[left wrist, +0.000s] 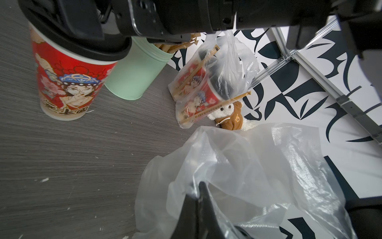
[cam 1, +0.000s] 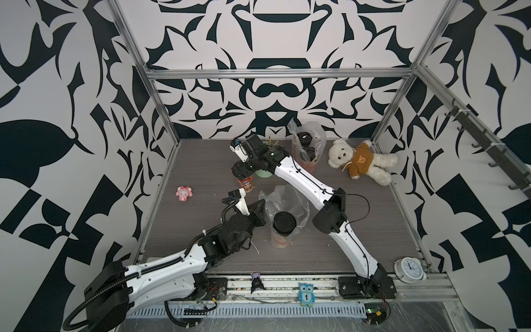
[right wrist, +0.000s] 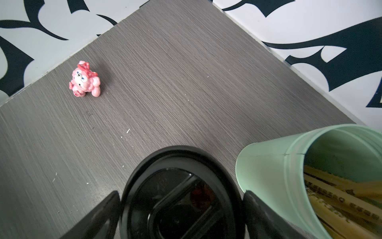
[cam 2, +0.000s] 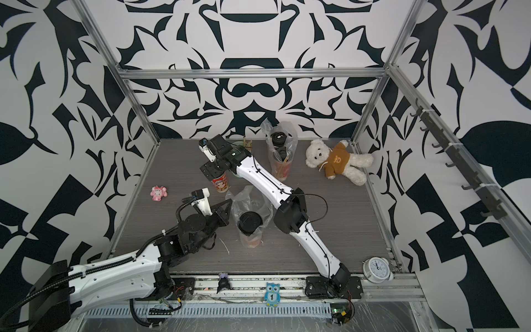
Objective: Pack milk tea into plastic carrier bags
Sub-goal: Pick up the milk tea cup at the center of the board.
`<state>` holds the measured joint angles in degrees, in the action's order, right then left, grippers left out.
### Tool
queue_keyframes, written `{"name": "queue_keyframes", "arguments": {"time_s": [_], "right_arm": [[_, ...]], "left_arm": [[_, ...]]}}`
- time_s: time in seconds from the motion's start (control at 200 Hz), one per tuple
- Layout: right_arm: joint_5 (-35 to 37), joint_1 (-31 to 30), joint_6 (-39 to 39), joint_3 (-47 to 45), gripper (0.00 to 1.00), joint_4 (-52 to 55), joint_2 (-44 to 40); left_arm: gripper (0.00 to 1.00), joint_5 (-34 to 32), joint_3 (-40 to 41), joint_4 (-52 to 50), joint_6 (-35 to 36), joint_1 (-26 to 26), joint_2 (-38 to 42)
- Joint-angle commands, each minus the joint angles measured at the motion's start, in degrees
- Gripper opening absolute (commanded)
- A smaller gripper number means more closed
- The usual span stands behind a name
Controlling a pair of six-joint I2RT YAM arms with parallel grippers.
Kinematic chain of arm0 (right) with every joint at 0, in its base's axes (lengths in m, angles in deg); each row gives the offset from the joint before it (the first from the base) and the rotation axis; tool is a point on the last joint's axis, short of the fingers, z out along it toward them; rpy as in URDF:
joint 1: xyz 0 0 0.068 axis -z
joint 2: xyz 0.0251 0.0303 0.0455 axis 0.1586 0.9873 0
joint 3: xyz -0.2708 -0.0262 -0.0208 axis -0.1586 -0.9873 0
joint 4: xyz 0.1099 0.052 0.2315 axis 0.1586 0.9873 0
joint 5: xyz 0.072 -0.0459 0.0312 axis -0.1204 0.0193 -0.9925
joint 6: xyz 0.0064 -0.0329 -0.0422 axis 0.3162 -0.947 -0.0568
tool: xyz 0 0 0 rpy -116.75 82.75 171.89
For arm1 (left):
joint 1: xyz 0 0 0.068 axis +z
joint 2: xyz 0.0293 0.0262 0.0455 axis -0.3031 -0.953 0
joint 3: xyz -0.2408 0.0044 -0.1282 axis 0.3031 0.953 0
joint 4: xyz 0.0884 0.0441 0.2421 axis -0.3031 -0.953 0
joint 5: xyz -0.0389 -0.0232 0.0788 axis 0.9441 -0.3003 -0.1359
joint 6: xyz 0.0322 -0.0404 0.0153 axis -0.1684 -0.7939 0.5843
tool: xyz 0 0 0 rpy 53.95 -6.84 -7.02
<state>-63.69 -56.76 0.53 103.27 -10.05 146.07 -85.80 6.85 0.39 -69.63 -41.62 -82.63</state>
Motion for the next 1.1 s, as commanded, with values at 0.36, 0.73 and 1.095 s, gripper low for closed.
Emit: {"name": "queue_keyframes", "arguments": {"time_s": [0.36, 0.73, 1.095], "right_arm": [[3.4, -0.1, -1.2, 0.6, 0.95, -1.0, -0.8], [2.5, 0.7, 0.5, 0.5, 0.79, -1.5, 0.1], [3.4, 0.7, 0.4, 0.2, 0.77, -2.7, -3.1]], "left_arm": [[0.00, -1.0, -0.9, -1.2, 0.4, 0.0, 1.3], [0.00, -1.3, -0.8, -1.5, 0.4, 0.0, 1.8], [0.00, -1.5, -0.1, -1.8, 0.1, 0.0, 2.7]]}}
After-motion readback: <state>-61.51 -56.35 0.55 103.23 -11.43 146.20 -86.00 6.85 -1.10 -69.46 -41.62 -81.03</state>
